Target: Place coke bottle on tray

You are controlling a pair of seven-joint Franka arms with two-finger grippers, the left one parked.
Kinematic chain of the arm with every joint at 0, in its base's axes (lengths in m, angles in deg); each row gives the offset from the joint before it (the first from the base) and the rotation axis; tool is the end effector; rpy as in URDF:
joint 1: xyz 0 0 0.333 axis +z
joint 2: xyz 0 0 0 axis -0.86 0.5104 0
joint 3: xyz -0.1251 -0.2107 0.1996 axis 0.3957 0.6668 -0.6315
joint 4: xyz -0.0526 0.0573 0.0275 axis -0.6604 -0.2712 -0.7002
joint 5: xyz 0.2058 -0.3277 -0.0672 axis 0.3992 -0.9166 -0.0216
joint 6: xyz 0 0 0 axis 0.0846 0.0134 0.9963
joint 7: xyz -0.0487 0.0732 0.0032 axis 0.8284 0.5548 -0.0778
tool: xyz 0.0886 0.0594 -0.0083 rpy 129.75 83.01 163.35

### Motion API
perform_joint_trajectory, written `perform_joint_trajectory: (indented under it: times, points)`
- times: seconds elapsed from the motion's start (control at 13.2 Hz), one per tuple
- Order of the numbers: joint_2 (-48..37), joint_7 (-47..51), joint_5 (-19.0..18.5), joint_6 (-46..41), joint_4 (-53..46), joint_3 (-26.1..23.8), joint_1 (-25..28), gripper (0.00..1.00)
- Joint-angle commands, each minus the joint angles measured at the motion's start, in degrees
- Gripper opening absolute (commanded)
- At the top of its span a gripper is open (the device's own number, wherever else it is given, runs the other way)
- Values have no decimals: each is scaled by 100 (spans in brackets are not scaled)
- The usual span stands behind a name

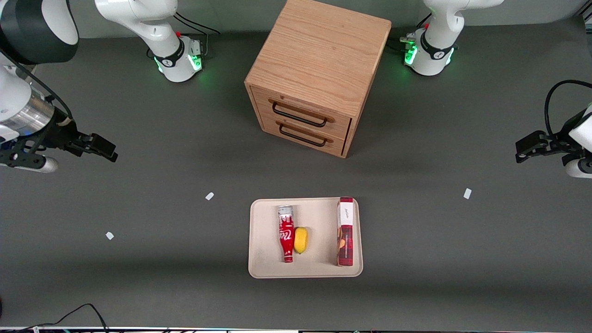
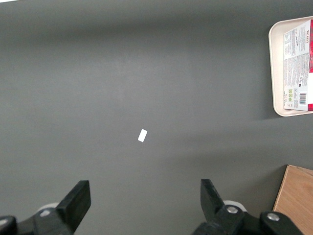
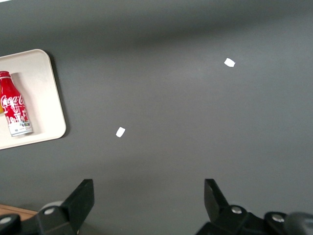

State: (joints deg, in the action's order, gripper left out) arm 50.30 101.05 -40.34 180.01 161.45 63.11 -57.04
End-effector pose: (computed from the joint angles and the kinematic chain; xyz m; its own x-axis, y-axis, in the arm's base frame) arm 0.5632 0.0373 0.5830 0.9812 -0.1862 0.0517 -0.1853 -0.9825 -0.0210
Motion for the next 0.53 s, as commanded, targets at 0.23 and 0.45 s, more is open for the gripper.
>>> perform_joint_trajectory:
  times: [0.23,0.45]
  points:
    - [-96,-516,140,-172,-58,383,177,100]
    - [-61,-304,104,-163,-146,339,327,100]
